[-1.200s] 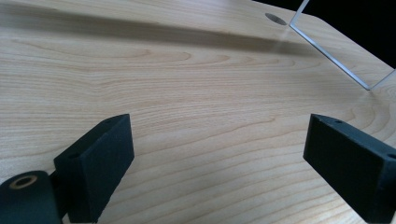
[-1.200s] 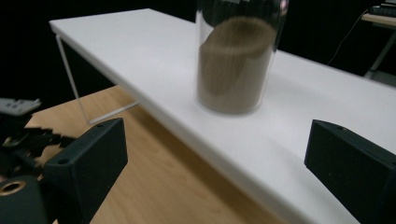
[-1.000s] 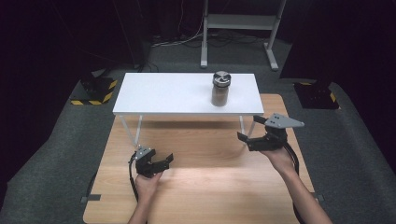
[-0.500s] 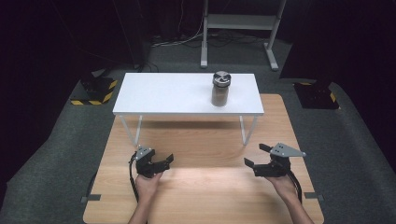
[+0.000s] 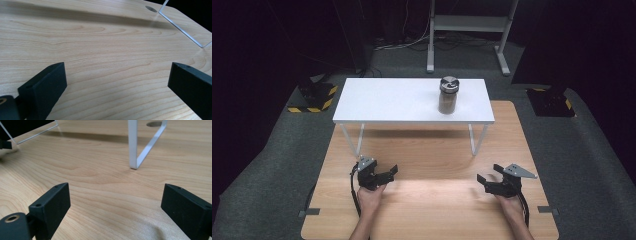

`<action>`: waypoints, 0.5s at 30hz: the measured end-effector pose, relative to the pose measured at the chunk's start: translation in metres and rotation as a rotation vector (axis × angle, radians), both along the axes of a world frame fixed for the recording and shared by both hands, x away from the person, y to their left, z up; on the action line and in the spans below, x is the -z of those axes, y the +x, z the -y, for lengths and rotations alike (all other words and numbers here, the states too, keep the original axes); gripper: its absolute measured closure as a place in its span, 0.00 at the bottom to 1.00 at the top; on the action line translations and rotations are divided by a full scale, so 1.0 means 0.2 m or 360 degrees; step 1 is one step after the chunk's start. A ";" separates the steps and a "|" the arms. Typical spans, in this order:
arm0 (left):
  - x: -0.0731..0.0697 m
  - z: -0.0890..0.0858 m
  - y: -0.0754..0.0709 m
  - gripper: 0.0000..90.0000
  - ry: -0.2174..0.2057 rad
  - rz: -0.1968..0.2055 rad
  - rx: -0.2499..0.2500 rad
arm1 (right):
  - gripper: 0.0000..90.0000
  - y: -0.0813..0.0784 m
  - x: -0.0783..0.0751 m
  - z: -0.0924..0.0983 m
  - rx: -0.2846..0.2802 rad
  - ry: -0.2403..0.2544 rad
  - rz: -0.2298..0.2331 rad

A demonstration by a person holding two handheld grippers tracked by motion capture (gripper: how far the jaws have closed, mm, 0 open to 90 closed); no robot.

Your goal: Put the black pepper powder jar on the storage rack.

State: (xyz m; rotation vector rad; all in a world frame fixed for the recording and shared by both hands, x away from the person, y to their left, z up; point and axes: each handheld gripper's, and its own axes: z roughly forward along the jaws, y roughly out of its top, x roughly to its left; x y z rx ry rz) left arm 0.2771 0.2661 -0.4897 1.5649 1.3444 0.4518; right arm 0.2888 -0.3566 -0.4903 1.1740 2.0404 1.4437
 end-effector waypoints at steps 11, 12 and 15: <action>0.00 0.01 0.00 0.02 0.0007 -0.0009 -0.0001 | 0.10 -0.01 0.00 -0.01 0.0002 -0.0018 0.0006; 0.00 0.01 0.00 0.02 0.0007 -0.0009 0.0000 | 0.10 -0.01 0.00 -0.01 0.0001 -0.0018 0.0006; 0.00 0.01 0.00 0.02 0.0008 -0.0009 -0.0001 | 0.10 -0.02 0.00 -0.01 0.0000 -0.0018 0.0009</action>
